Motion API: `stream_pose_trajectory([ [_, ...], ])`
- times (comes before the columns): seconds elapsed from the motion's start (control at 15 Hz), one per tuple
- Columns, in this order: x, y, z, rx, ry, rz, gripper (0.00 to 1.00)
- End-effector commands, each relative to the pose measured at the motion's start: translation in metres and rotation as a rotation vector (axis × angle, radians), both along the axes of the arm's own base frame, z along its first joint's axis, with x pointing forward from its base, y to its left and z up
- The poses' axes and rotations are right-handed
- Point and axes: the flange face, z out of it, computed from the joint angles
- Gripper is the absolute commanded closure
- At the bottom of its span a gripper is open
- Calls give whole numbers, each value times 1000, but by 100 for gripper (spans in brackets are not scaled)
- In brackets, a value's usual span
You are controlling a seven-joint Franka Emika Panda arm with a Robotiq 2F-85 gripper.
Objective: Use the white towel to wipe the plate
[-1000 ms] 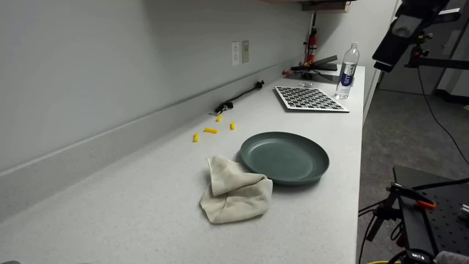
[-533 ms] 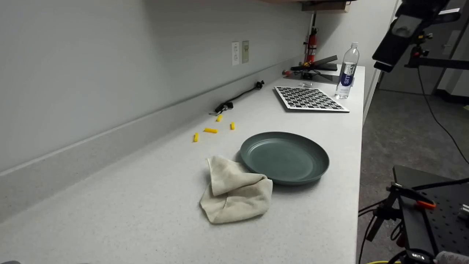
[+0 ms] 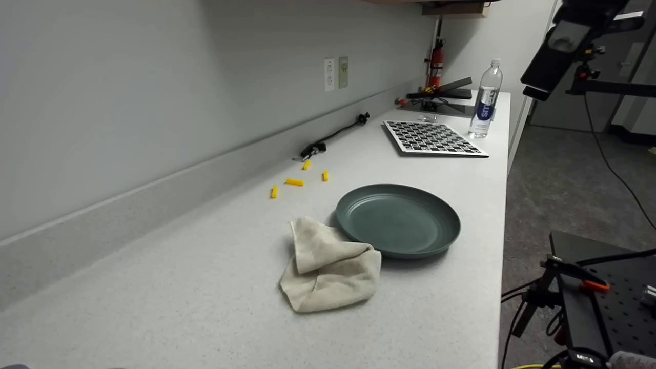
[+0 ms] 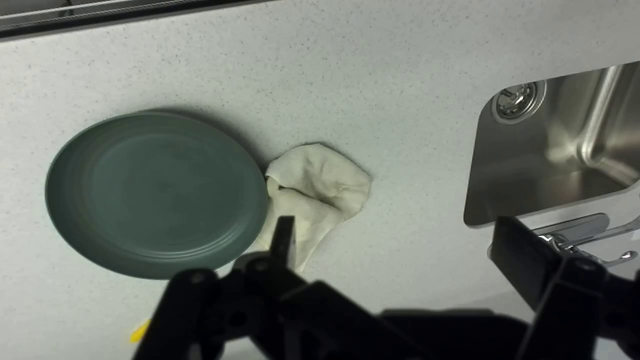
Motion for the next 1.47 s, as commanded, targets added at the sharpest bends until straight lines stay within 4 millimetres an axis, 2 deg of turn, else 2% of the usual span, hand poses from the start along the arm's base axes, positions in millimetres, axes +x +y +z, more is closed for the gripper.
stream_pose_trajectory([
  [0.0,0,0,0,0,1,0,0],
  [0.33,0,0,0,0,1,0,0],
  [0.4,59,12,10,1,-2,-6,0],
  [0.53,77,16,15,-1,-31,-8,0],
  [0.67,112,21,17,-8,-51,-16,0],
  [0.87,168,27,10,-45,-26,-31,0],
  [0.93,125,18,12,-32,-47,-8,0],
  [1.07,155,21,4,-38,-29,-17,0],
  [1.13,163,22,1,-35,-22,-17,0],
  [1.4,173,24,-2,-35,-31,-22,0],
])
